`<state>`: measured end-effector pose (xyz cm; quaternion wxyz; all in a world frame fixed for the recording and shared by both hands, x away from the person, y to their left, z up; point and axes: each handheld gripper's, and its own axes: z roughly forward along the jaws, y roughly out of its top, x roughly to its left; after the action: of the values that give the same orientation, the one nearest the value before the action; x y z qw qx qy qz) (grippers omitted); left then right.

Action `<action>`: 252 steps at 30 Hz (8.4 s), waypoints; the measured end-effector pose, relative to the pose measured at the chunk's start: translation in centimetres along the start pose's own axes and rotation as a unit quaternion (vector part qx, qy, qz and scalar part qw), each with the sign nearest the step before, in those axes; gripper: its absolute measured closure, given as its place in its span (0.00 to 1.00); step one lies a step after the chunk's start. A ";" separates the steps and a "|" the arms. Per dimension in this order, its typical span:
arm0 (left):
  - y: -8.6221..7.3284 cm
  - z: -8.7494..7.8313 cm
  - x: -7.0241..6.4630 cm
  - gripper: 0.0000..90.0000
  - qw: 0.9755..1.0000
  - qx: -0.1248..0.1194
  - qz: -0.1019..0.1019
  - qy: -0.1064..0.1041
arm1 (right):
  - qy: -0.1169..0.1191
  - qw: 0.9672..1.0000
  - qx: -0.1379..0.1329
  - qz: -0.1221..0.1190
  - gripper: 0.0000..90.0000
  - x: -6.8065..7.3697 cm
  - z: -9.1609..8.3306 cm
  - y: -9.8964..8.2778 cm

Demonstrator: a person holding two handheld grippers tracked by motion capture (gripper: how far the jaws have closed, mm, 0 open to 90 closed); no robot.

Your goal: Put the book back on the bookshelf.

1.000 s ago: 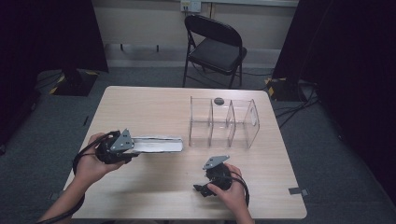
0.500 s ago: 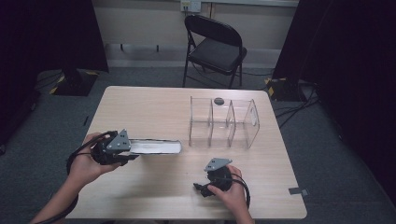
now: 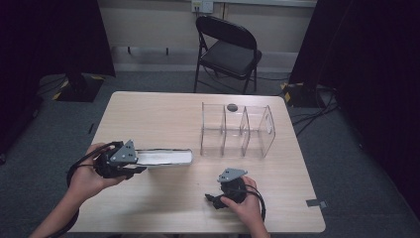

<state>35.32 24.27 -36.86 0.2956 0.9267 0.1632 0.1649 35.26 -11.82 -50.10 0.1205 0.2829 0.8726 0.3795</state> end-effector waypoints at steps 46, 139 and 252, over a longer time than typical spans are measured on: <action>-0.4 -1.1 1.8 0.80 0.998 -0.002 -0.041 -0.042 | -0.004 1.000 -0.001 0.000 0.13 0.0 0.1 0.1; -10.7 5.7 0.2 0.33 0.984 0.011 -0.175 -0.042 | 0.021 0.999 0.034 -0.005 0.16 -0.4 -0.1 3.3; -12.4 7.7 -0.3 0.00 0.989 -0.054 -0.133 -0.024 | 0.117 0.985 0.066 -0.107 0.58 -0.4 -2.0 19.5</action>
<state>35.60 29.89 -50.33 0.3685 0.8830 0.2689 0.1103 42.58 -2.52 -34.46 0.0389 0.1489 0.9291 0.3362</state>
